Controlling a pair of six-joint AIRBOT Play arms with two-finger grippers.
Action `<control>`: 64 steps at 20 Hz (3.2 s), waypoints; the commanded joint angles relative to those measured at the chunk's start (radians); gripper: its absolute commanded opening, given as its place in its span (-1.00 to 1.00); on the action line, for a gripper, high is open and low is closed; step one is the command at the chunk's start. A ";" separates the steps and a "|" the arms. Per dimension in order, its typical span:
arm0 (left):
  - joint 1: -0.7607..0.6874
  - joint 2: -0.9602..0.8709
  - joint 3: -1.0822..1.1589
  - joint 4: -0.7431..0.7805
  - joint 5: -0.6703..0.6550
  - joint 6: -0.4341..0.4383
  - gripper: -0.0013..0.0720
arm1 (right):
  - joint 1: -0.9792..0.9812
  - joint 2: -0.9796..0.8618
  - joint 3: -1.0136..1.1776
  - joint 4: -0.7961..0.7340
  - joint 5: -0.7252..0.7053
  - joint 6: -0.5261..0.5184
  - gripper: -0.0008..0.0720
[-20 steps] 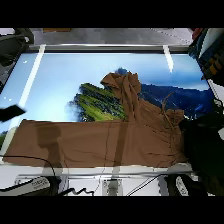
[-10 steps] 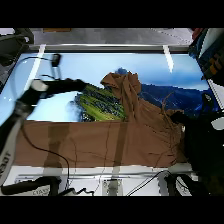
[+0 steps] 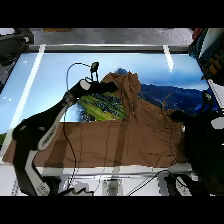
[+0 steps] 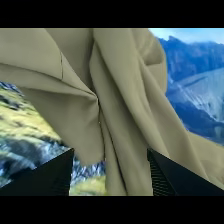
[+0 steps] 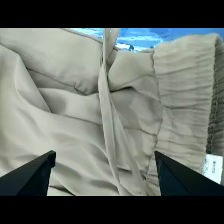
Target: Fold the clothes and pants, and hang the long-sleeved shirts on hangers.
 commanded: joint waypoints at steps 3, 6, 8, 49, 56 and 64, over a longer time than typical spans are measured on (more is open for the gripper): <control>-0.006 -0.220 0.219 0.048 -0.022 -0.158 0.51 | 0.001 0.000 0.000 0.000 -0.015 -0.002 0.93; 0.006 -0.291 0.289 0.071 -0.014 -0.227 0.51 | 0.001 0.000 0.000 0.000 -0.015 -0.002 0.93; 0.011 -0.325 0.326 0.071 0.025 -0.251 0.51 | 0.001 0.000 0.000 0.000 -0.023 -0.002 0.93; 0.758 0.304 0.287 0.645 -0.982 0.117 -0.91 | 0.001 0.000 0.000 -0.024 0.010 -0.001 0.93; 0.877 0.203 0.249 0.662 -1.030 0.077 -0.90 | 0.001 0.000 0.000 -0.024 0.010 -0.001 0.93; 0.877 0.097 0.249 0.763 -0.779 0.102 -0.90 | 0.001 -0.001 0.000 -0.023 0.005 0.002 0.93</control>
